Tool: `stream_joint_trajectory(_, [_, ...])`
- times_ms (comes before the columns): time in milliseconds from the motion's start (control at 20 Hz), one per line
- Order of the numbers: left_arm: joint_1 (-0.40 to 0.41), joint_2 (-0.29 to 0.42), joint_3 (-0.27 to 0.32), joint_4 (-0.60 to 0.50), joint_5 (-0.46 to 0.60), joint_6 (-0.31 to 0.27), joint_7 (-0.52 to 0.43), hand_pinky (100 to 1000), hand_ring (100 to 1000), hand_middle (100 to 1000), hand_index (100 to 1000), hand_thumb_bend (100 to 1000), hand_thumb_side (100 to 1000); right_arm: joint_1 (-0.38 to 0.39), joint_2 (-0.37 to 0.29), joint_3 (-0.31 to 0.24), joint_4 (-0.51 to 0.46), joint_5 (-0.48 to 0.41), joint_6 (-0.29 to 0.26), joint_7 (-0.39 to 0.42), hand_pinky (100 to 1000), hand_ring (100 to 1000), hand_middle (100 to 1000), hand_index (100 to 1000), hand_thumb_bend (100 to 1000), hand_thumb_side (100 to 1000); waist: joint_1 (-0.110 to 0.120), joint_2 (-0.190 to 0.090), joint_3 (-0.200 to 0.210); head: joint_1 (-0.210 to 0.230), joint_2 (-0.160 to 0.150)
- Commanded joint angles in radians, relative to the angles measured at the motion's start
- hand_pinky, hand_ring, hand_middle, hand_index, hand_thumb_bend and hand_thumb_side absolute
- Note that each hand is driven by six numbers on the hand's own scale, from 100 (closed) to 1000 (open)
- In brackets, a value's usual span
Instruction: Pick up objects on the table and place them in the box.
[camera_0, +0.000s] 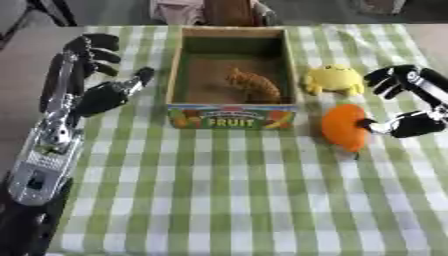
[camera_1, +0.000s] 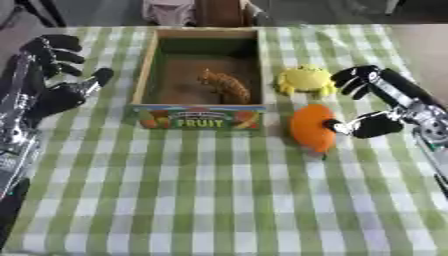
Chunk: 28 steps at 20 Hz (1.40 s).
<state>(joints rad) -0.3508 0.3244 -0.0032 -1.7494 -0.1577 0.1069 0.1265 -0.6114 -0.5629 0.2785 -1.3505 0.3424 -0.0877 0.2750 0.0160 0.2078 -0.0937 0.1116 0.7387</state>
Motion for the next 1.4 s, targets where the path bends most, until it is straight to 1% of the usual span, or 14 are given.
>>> stream_joint_trajectory(50, [-0.005,0.007,0.006,-0.022,-0.001,0.0,-0.002,557,620,610,705,666,193,-0.022,-0.009,0.0,0.012,0.014,-0.006,0.014,669,713,715,830,502,100,-0.004,-0.019,0.002,-0.002,0.001])
stream_joint_trajectory(450, [-0.003,0.004,0.005,-0.021,-0.001,0.0,-0.004,557,619,610,706,664,194,-0.028,0.009,0.007,0.046,0.029,-0.016,0.044,669,712,712,829,502,100,-0.004,-0.02,0.004,-0.004,0.0])
stream_joint_trajectory(500, [-0.003,0.003,0.005,-0.021,0.0,0.0,-0.004,557,619,610,706,663,194,-0.028,0.01,0.009,0.047,0.029,-0.017,0.048,667,698,689,816,488,100,-0.004,-0.02,0.004,-0.004,0.001])
stream_joint_trajectory(600, [-0.002,0.002,0.006,-0.022,0.001,0.001,-0.004,566,619,610,706,663,195,-0.027,0.012,0.014,0.051,0.032,-0.025,0.068,664,685,670,796,463,100,-0.004,-0.019,0.005,-0.003,0.002])
stream_joint_trajectory(850, [-0.002,0.001,0.006,-0.022,0.001,0.001,-0.004,566,619,610,706,663,195,-0.027,0.013,0.012,0.054,0.034,-0.033,0.088,664,685,670,796,463,100,-0.004,-0.019,0.006,-0.003,0.002])
stream_joint_trajectory(900, [-0.002,0.001,0.006,-0.022,0.001,0.001,-0.004,569,619,610,706,659,197,-0.026,0.012,0.012,0.053,0.035,-0.034,0.089,649,649,579,485,336,100,-0.004,-0.019,0.005,-0.003,0.003])
stream_joint_trajectory(950, [-0.001,0.001,0.006,-0.021,0.001,0.002,-0.004,568,618,609,705,663,198,-0.022,0.007,0.009,0.047,0.043,-0.037,0.091,645,643,571,436,293,100,-0.005,-0.019,0.005,-0.002,0.004])
stream_joint_trajectory(1050, [-0.001,0.0,0.006,-0.021,0.001,0.002,-0.005,572,619,610,707,655,198,-0.016,0.003,-0.001,0.038,0.066,-0.039,0.079,638,634,559,382,230,100,-0.005,-0.019,0.005,-0.001,0.004])
stream_joint_trajectory(1100, [-0.001,0.0,0.006,-0.021,0.001,0.002,-0.005,571,620,611,707,653,198,-0.015,0.002,-0.007,0.033,0.076,-0.036,0.067,629,621,540,328,163,100,-0.005,-0.02,0.004,0.0,0.003])
stream_joint_trajectory(1250, [-0.001,0.001,0.007,-0.021,0.001,0.002,-0.006,569,619,610,707,655,197,-0.013,0.0,-0.023,0.017,0.096,-0.025,0.013,618,606,522,257,156,100,-0.005,-0.021,0.004,0.001,0.002])
stream_joint_trajectory(1300, [-0.001,0.001,0.007,-0.021,0.001,0.003,-0.006,570,619,610,707,657,196,-0.014,-0.001,-0.025,0.012,0.101,-0.023,-0.005,616,601,517,238,134,100,-0.005,-0.021,0.003,0.001,0.002])
stream_joint_trajectory(1350, [-0.001,0.001,0.007,-0.021,0.002,0.003,-0.006,570,619,610,707,653,198,-0.014,-0.003,-0.027,0.007,0.106,-0.021,-0.023,615,600,514,233,159,100,-0.005,-0.022,0.003,0.0,0.002])
stream_joint_trajectory(1400, [-0.001,0.001,0.007,-0.021,0.002,0.003,-0.006,571,619,610,707,651,197,-0.015,-0.005,-0.029,0.002,0.11,-0.02,-0.04,613,597,510,218,159,100,-0.005,-0.022,0.003,0.0,0.001])
